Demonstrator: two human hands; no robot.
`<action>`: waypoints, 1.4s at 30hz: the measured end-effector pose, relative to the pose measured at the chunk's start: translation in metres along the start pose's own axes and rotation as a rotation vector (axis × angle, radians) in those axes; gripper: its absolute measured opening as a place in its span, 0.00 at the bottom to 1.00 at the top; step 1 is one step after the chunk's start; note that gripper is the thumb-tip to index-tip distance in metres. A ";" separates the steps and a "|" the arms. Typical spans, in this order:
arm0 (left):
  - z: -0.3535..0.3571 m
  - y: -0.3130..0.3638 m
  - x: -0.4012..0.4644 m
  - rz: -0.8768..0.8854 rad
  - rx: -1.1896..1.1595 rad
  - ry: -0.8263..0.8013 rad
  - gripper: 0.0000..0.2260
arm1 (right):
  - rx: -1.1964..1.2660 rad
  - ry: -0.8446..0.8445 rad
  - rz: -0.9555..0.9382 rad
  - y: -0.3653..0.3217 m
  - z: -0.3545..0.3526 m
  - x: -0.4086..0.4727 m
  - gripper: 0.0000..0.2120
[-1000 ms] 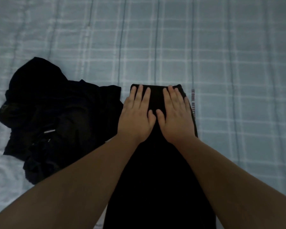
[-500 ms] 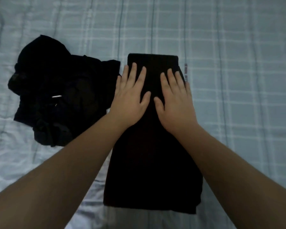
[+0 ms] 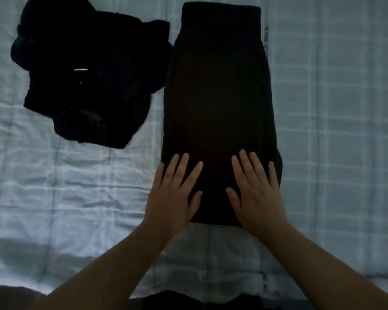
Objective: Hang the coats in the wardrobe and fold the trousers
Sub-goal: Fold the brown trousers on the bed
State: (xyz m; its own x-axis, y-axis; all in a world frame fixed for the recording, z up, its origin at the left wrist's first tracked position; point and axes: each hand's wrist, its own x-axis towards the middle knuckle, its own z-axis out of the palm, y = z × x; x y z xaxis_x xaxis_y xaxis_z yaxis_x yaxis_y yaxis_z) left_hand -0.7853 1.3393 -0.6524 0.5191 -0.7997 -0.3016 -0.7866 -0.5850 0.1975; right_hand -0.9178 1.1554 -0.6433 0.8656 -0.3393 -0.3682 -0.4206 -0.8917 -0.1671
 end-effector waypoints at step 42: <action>-0.169 -0.037 -0.086 0.478 -0.290 -0.255 0.36 | 0.370 -0.294 -0.462 0.031 -0.153 -0.107 0.48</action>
State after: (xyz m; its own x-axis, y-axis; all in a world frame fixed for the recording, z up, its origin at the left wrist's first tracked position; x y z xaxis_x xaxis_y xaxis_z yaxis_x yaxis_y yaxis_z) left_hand -0.7442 1.4069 -0.4760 0.0066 -0.9460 -0.3241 -0.7712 -0.2112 0.6006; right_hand -0.9818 1.1185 -0.4686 0.8913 0.1960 -0.4089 -0.1349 -0.7462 -0.6519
